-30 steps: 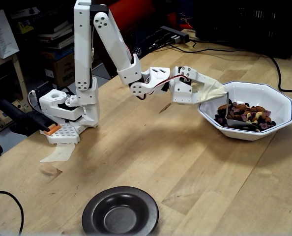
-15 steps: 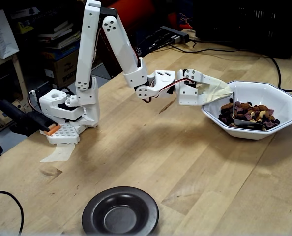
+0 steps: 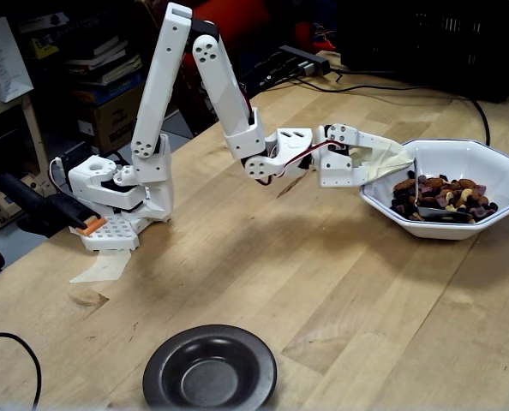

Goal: Use spoon to transfer food from the white bowl to brown plate

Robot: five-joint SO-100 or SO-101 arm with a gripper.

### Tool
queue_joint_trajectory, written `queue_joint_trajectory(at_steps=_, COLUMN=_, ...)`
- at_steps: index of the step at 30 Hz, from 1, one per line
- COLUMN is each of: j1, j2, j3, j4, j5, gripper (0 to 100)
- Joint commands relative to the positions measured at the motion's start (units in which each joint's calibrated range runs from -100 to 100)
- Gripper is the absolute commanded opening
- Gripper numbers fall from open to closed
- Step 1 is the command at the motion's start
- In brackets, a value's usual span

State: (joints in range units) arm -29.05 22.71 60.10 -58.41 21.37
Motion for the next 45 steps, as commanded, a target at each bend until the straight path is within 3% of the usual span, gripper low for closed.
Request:
queue_joint_trajectory(at_steps=1, j1=-0.1, j2=-0.3, j3=-1.2, j4=0.1, j5=-2.6, gripper=4)
queue_joint_trajectory(at_steps=31, j1=0.0, j2=-13.1, j3=-0.4, j4=0.1, j5=-24.7, gripper=4)
queue_joint_trajectory(at_steps=45, j1=6.8, j2=-13.2, j3=-1.2, j4=0.1, j5=-28.0, gripper=4)
